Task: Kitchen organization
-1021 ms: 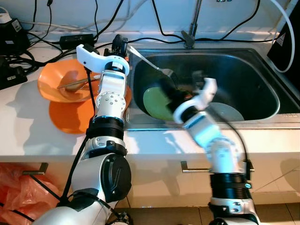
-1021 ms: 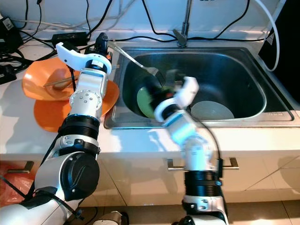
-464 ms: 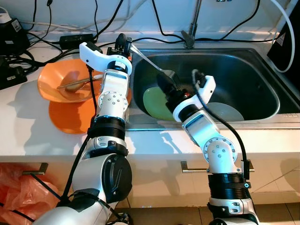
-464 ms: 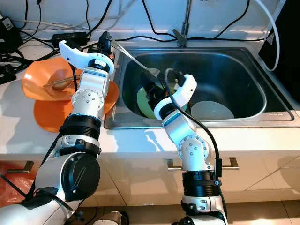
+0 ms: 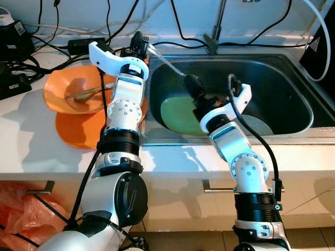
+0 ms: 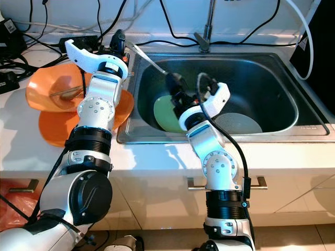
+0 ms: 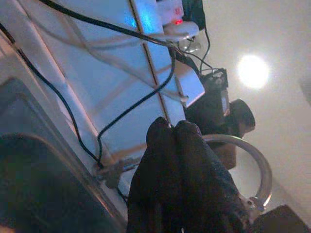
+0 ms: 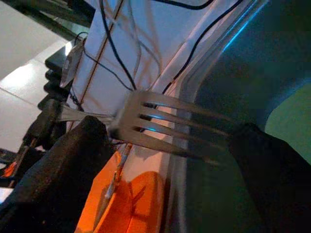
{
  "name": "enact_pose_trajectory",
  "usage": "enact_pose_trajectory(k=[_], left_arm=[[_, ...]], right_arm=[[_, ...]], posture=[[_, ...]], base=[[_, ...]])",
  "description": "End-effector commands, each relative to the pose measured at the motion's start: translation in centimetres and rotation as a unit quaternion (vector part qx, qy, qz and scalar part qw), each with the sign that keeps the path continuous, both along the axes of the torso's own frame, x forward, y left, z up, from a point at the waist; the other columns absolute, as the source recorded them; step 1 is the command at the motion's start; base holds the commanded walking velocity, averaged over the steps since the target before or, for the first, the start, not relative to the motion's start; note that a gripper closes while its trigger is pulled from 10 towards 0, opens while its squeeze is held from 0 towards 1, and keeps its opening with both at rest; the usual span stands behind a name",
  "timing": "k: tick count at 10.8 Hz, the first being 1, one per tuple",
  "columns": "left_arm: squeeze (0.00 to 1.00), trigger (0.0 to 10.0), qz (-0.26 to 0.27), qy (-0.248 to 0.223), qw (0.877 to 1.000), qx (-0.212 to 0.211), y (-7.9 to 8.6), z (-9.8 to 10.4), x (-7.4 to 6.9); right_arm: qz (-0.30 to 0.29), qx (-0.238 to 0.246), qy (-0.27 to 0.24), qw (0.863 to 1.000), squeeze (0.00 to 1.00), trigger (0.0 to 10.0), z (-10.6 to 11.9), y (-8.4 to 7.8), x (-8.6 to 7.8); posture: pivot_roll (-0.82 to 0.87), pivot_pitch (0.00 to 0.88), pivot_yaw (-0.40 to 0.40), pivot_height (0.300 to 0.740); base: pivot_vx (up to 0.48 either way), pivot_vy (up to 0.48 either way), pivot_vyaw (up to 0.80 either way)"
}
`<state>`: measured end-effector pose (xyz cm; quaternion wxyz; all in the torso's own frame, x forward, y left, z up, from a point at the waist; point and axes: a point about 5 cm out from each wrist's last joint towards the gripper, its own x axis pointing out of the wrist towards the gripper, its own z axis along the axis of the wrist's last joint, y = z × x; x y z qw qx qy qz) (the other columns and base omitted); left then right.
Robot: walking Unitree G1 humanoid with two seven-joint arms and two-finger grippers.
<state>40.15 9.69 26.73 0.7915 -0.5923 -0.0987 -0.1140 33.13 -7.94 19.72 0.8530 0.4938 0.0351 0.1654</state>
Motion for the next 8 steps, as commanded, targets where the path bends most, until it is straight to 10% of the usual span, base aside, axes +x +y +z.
enact_pose_trajectory(k=[1, 8], left_arm=[[0.00, 0.0, -0.032, 0.022, 0.999, -0.029, -2.1, -1.6, -0.6], [0.00, 0.0, -0.069, 0.030, 0.996, -0.046, -4.9, -1.3, -0.6]], right_arm=[[0.024, 0.060, -0.025, 0.998, 1.00, 10.0, 2.8, 2.9, 0.2], [0.003, 0.091, -0.027, 0.996, 1.00, 10.0, 3.8, 2.1, 1.5]], posture=[[0.08, 0.062, 0.040, 0.740], [0.08, 0.050, 0.033, 0.740]], base=[[0.000, 0.000, 0.00], [0.000, 0.000, 0.00]])
